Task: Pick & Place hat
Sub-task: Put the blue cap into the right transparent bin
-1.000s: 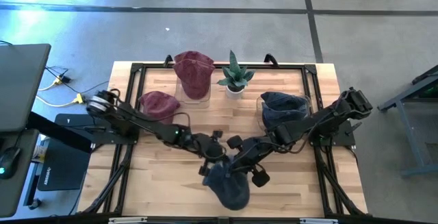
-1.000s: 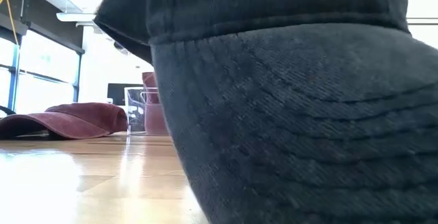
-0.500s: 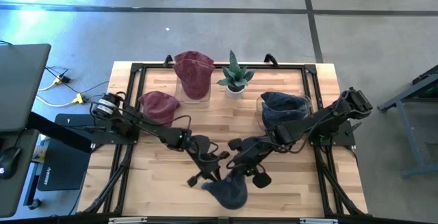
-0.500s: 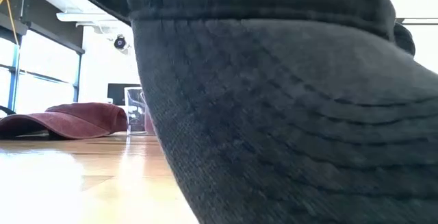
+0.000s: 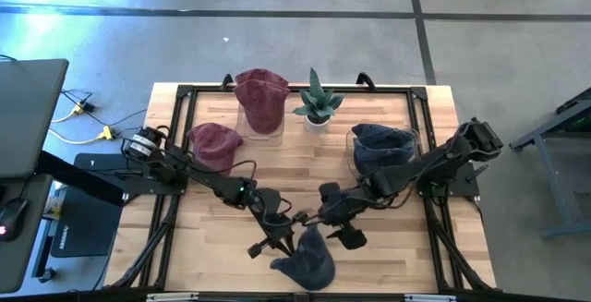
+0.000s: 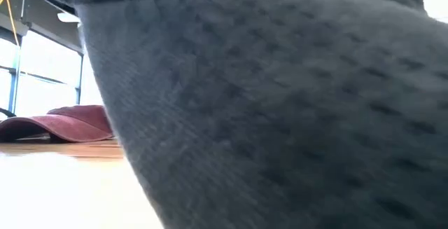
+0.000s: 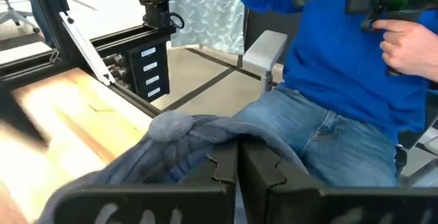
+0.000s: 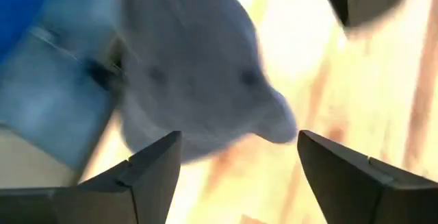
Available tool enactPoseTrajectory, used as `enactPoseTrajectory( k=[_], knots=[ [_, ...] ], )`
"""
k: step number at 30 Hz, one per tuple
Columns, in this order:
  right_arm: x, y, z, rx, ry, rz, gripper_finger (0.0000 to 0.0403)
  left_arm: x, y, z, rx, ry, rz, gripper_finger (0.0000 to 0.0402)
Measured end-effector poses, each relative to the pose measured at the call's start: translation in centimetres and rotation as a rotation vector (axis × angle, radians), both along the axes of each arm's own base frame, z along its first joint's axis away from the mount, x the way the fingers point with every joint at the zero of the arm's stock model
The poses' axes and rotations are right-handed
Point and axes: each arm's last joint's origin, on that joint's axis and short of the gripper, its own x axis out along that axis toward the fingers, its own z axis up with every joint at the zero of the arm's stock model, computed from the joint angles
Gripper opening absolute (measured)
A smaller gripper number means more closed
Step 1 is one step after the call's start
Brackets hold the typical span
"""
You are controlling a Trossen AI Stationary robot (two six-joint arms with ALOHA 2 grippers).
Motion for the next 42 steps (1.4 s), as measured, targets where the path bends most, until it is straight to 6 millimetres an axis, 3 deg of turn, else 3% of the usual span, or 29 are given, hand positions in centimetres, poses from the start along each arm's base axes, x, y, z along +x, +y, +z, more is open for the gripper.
enactPoseTrajectory(
  k=[6, 15, 19, 22, 28, 35, 42],
  knots=[
    [0.0, -0.7, -3.9, 0.031, -0.202, 0.058, 0.0291, 0.0, 0.0, 0.0, 0.001, 0.001, 0.0, 0.0004],
    [0.5, -4.1, -6.4, 0.261, -0.542, 0.191, 0.0291, 0.0, 0.2, 0.1, 0.023, -0.003, 0.044, 0.0004],
    [1.3, -3.6, -7.7, 0.302, -0.534, 0.257, 0.0291, -0.5, 0.4, 0.8, 0.062, -0.011, 0.054, 0.0004],
    [1.6, -3.3, -7.2, 0.313, -0.554, 0.276, 0.0291, -0.7, 0.5, 0.9, 0.064, 0.001, 0.041, 0.0004],
    [1.3, -2.9, -7.4, 0.391, -0.487, 0.315, 0.0291, -1.2, 0.7, 1.8, 0.071, 0.011, 0.049, 0.0004],
    [0.5, -0.9, -7.4, 0.412, -0.464, 0.381, 0.029, -1.5, 0.7, 1.7, 0.087, 0.043, 0.049, 0.0004],
    [0.3, -0.1, -7.5, 0.411, -0.453, 0.37, 0.0251, -1.9, 0.9, 1.5, 0.126, 0.092, 0.054, 0.0004]
  ],
)
